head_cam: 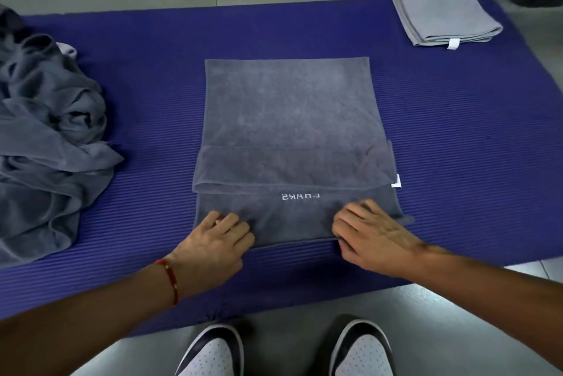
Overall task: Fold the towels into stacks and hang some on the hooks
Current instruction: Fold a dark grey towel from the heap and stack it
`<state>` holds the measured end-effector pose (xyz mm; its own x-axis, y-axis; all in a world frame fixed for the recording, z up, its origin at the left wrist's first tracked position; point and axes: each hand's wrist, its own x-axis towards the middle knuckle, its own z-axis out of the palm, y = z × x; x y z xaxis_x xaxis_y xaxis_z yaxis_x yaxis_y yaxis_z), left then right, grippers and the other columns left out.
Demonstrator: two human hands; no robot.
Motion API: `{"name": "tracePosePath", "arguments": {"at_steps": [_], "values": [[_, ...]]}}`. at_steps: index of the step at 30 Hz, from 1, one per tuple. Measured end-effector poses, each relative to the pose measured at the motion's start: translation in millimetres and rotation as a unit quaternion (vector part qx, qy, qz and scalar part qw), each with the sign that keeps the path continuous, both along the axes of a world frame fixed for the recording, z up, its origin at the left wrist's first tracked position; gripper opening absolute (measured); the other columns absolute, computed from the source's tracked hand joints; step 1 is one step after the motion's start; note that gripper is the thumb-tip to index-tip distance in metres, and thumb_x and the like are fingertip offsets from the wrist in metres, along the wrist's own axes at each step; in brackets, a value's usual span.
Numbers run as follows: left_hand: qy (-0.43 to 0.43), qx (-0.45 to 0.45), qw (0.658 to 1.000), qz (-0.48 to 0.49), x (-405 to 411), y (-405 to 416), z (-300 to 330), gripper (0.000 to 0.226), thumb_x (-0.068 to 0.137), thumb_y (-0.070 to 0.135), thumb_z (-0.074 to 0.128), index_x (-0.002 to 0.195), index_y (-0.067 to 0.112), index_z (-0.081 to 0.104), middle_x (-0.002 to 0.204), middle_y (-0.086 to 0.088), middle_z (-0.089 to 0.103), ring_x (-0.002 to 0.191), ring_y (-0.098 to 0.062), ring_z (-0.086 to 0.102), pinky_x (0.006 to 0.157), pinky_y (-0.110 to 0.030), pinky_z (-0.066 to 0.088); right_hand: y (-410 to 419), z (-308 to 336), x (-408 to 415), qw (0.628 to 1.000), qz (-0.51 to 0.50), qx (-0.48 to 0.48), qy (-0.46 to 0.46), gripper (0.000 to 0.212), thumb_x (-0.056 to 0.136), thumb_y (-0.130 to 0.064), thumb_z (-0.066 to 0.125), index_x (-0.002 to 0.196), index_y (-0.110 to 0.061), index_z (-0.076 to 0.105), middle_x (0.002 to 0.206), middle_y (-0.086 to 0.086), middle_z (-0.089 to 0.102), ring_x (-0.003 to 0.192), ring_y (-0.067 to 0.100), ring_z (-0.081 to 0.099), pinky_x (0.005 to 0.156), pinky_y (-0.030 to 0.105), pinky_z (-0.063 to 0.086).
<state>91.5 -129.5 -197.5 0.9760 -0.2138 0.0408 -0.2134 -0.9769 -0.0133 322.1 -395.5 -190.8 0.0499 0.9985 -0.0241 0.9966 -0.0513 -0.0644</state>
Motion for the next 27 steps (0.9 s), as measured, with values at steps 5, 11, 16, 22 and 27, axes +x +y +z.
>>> {"name": "tracePosePath", "arguments": {"at_steps": [5,11,16,22,27], "values": [[0.065,0.017,0.997,-0.038,-21,6,-12,0.039,0.071,0.022,0.067,0.108,0.021,0.055,0.11,-0.003,0.061,0.089,-0.023,0.06,0.078,-0.036,0.055,-38,-9,3,0.997,-0.004,-0.078,0.008,0.016,0.094,-0.025,0.057,0.109,-0.025,0.059,0.105,-0.006,0.054,0.094,0.017,0.053,0.086,0.035,0.052],[0.082,-0.036,0.993,-0.077,-37,22,-5,0.024,0.078,0.016,0.053,0.099,0.023,0.059,0.099,0.006,0.059,0.079,-0.016,0.06,0.064,-0.033,0.058,-58,18,31,0.993,-0.064,-0.092,0.023,0.013,0.093,-0.04,0.05,0.091,-0.027,0.051,0.089,-0.009,0.049,0.08,0.014,0.057,0.061,0.031,0.049],[-0.041,-0.093,0.989,0.105,26,66,15,0.027,0.094,0.019,0.045,0.11,0.012,0.065,0.11,-0.007,0.061,0.09,-0.029,0.061,0.074,-0.045,0.055,-15,30,72,0.958,-0.278,0.063,0.027,0.021,0.101,-0.032,0.053,0.101,-0.014,0.063,0.099,0.004,0.056,0.091,0.028,0.059,0.069,0.042,0.054],[0.134,-0.089,0.945,0.284,101,107,5,0.068,0.082,0.012,0.067,0.146,0.016,0.045,0.143,-0.014,0.043,0.132,-0.039,0.037,0.099,-0.055,0.043,41,13,123,0.818,-0.515,-0.01,0.255,0.062,0.094,-0.032,0.07,0.147,-0.014,0.043,0.132,0.014,0.061,0.123,0.034,0.057,0.104,0.042,0.047],[0.172,-0.127,0.938,0.271,103,123,11,0.045,0.078,0.027,0.072,0.121,0.019,0.061,0.099,-0.002,0.058,0.107,-0.032,0.053,0.091,-0.045,0.044,27,23,127,0.678,-0.524,0.062,0.511,0.041,0.09,-0.007,0.076,0.128,-0.014,0.065,0.121,0.008,0.072,0.104,0.015,0.071,0.091,0.027,0.057]]}}
